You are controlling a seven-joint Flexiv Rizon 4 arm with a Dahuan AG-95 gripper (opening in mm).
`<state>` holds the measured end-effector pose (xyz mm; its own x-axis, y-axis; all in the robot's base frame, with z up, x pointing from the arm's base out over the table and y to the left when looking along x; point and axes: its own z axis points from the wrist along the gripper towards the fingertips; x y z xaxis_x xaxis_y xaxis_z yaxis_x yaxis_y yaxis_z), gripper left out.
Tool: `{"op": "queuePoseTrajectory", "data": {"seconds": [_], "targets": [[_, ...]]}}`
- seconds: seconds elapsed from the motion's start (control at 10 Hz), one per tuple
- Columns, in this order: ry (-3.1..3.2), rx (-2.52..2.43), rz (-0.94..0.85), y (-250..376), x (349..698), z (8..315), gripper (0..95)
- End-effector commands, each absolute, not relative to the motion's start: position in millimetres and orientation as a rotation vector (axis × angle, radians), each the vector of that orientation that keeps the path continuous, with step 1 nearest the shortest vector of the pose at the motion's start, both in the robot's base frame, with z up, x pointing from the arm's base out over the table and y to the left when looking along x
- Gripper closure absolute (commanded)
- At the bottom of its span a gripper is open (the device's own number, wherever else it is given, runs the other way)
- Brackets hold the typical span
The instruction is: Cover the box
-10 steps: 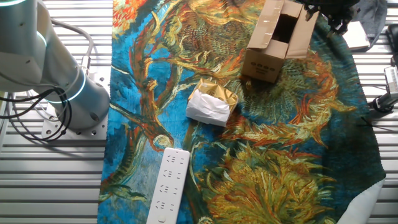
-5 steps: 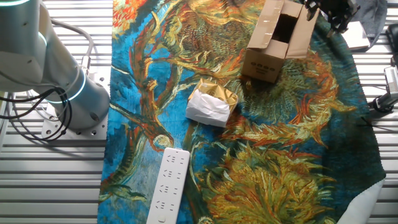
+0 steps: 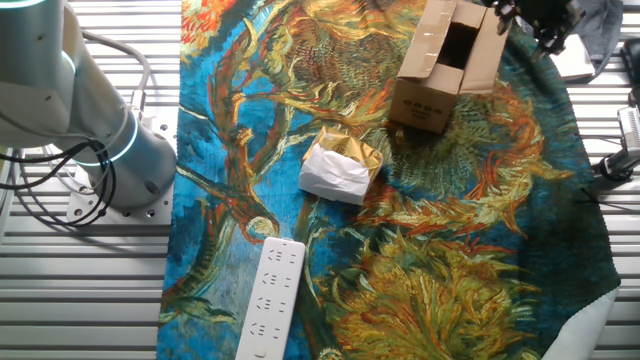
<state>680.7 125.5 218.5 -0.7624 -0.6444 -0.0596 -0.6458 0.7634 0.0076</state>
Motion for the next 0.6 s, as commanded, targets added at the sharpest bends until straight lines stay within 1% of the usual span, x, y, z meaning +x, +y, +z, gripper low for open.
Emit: {"op": "queuePoseTrajectory", "data": {"seconds": [0.1, 0.2, 0.6], "targets": [[2.889, -1.03, 0.078, 123.4, 681.2, 213.3, 38.0], [2.893, -1.002, 0.112, 124.8, 681.7, 211.6, 38.0], [2.905, -0.941, 0.151, 144.3, 679.8, 199.5, 38.0]]}}
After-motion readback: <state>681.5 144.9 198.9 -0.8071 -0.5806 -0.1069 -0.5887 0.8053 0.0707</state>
